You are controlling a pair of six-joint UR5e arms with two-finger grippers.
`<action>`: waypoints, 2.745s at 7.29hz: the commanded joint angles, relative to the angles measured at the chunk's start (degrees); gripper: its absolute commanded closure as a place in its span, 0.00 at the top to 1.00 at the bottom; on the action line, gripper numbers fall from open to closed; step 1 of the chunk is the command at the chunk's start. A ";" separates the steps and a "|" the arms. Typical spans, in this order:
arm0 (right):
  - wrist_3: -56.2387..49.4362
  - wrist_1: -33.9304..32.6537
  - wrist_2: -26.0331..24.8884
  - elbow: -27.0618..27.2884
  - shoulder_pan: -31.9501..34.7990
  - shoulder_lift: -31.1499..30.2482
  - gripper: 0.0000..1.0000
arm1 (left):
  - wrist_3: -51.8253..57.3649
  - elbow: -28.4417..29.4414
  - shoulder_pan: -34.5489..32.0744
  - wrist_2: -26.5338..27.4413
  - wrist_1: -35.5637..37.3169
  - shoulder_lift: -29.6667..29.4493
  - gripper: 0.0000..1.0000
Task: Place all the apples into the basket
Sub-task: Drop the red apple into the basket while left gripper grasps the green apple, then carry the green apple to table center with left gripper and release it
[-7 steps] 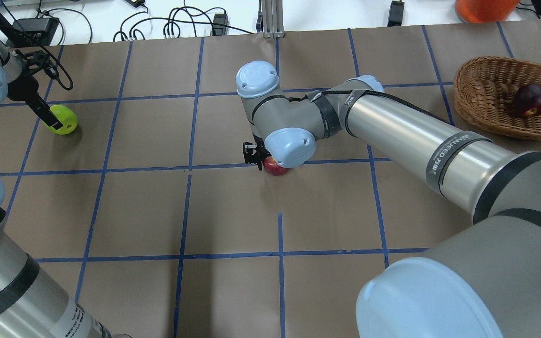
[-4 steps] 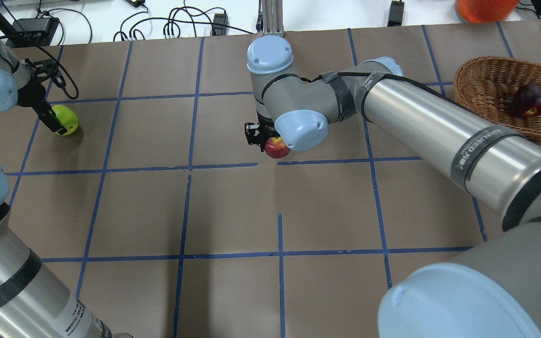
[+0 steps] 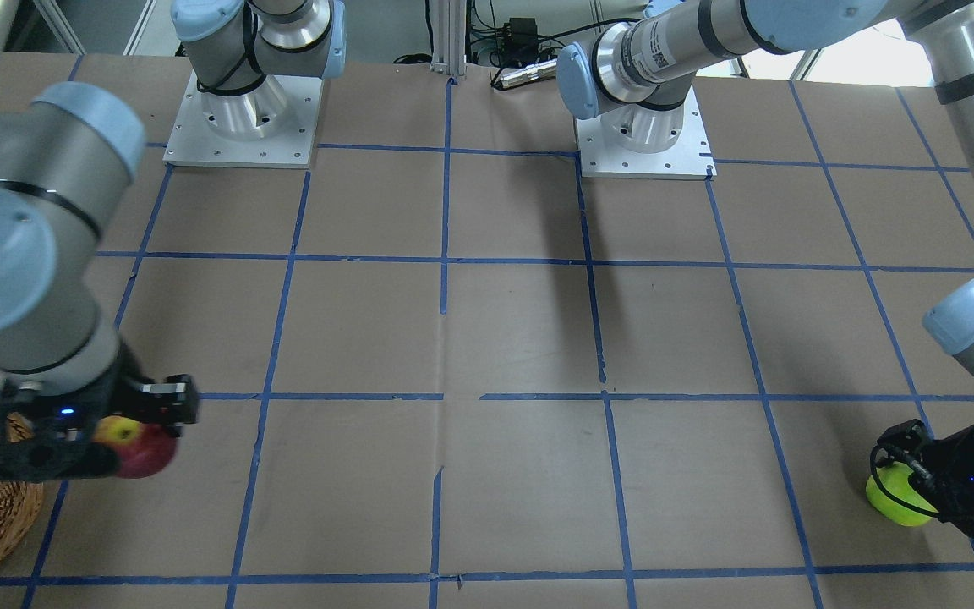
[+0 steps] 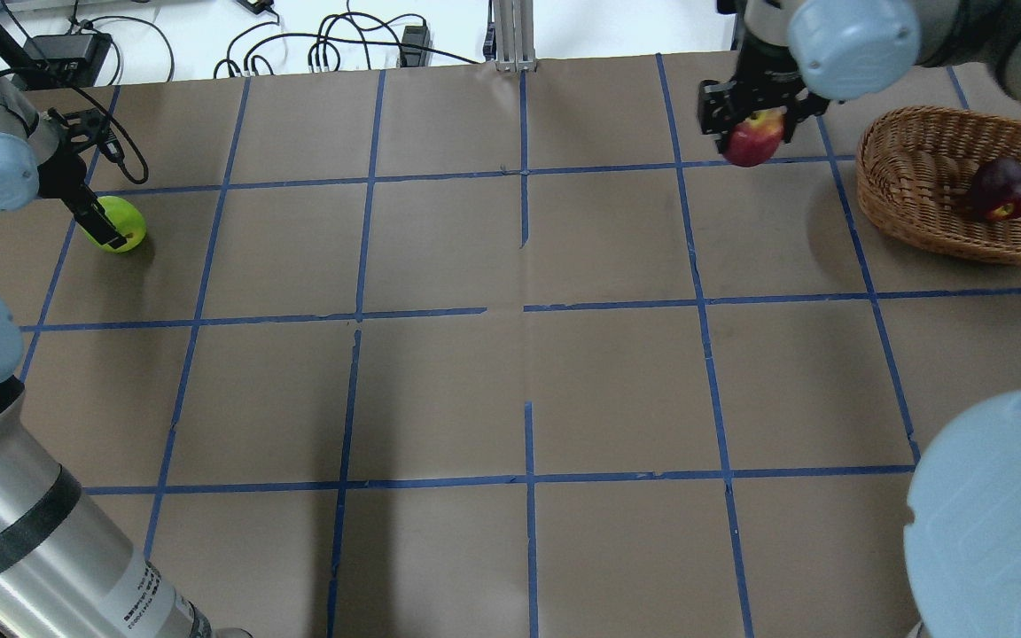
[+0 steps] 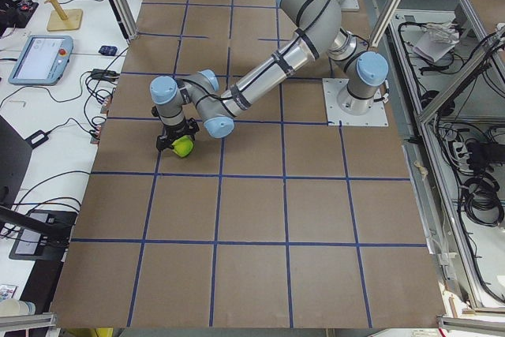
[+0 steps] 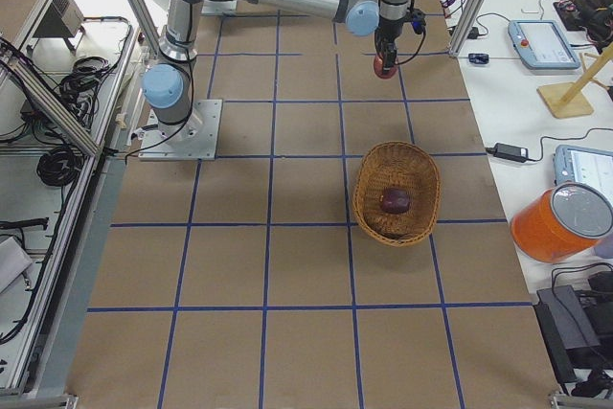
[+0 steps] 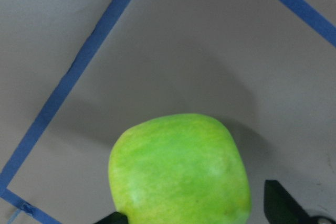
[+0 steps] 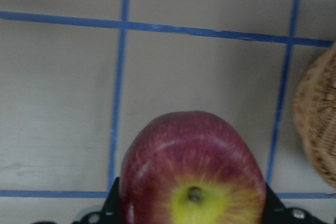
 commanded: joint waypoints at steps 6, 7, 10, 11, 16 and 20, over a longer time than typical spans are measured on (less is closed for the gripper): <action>-24.95 -8.77 0.03 0.15 -20.55 9.70 0.99 | -23.92 -0.63 -1.92 -1.24 -10.24 4.69 0.00; -24.69 -8.51 -0.32 -0.55 -20.56 10.75 1.00 | -35.97 -2.03 -4.19 -4.64 -14.83 8.46 0.00; -24.77 -0.98 0.03 -6.85 -19.25 8.21 1.00 | -67.64 -12.98 -15.69 -9.13 -16.46 16.65 0.00; -24.69 3.22 1.07 -9.67 -17.76 8.21 1.00 | -79.04 -16.77 -19.47 -9.94 -15.50 18.67 0.00; -18.53 4.59 6.52 -8.64 -7.55 8.47 1.00 | -111.31 -19.09 -46.65 -12.60 1.39 15.01 0.13; -10.63 5.90 7.76 -5.23 -3.95 7.25 1.00 | -110.62 -19.02 -46.06 -12.50 4.29 16.22 1.00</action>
